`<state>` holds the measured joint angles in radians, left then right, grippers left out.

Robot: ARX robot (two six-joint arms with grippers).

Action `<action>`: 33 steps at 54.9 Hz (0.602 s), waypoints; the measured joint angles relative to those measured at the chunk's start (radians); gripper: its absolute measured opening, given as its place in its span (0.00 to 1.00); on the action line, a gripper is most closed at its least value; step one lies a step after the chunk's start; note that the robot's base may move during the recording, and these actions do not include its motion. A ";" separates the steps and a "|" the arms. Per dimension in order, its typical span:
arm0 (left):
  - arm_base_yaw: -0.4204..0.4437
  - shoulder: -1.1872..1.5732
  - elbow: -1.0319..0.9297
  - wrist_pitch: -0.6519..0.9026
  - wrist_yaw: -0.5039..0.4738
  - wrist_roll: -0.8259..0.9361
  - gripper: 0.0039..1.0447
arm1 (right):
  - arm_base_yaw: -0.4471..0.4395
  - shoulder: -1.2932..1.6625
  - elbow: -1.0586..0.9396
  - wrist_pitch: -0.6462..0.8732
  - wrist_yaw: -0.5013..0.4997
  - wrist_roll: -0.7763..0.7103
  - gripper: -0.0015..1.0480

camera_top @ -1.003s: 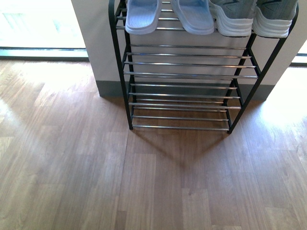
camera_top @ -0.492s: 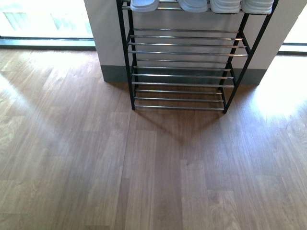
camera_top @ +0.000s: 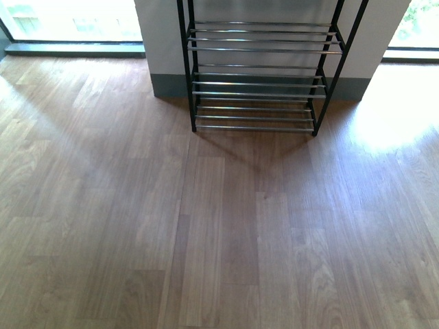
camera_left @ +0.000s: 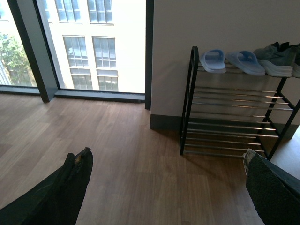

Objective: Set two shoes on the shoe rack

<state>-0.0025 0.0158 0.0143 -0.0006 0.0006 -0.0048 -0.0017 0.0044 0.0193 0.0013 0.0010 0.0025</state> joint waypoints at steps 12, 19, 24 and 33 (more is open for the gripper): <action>0.000 0.000 0.000 0.000 0.000 0.000 0.91 | 0.000 -0.001 0.000 0.000 0.000 0.000 0.91; 0.000 0.000 0.000 0.000 -0.001 0.000 0.91 | 0.000 0.000 0.000 -0.001 -0.002 0.000 0.91; 0.000 0.000 0.000 0.000 0.000 0.000 0.91 | 0.000 0.000 0.000 -0.001 0.000 0.000 0.91; 0.000 0.000 0.000 0.000 0.000 0.000 0.91 | 0.000 -0.001 0.000 -0.001 -0.001 0.000 0.91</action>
<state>-0.0025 0.0158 0.0143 -0.0006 0.0002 -0.0048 -0.0017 0.0032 0.0193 0.0002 -0.0002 0.0025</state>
